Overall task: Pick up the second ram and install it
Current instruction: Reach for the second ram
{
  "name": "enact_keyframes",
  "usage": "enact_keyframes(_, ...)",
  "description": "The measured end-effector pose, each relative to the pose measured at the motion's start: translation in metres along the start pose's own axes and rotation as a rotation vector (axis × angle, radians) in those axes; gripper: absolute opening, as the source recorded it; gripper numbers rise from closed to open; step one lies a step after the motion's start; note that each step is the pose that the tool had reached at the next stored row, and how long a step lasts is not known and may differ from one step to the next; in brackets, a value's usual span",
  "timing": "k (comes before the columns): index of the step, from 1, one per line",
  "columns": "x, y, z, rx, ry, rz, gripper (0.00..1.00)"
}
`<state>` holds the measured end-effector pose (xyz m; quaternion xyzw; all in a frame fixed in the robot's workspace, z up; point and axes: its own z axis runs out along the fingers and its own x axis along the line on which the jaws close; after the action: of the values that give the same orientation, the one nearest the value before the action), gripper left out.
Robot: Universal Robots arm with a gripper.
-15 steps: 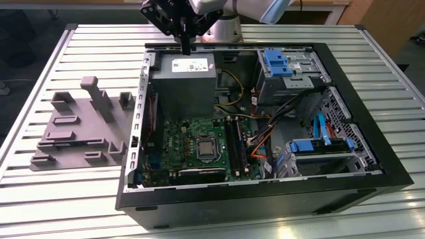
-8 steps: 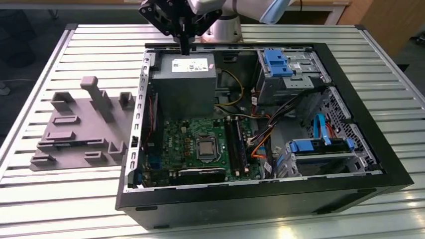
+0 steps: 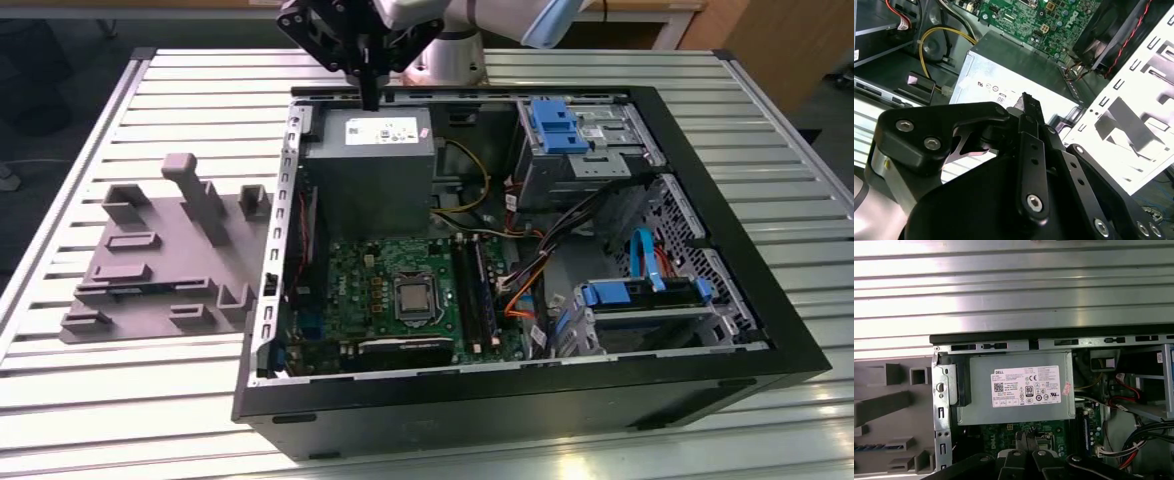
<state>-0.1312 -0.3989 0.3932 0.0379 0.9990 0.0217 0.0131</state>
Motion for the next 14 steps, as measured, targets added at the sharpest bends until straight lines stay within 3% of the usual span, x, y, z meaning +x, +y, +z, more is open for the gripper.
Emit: enact_keyframes(14, 0.0052, -0.0004, -0.0001, 0.0000, 0.0000, 0.000, 0.11)
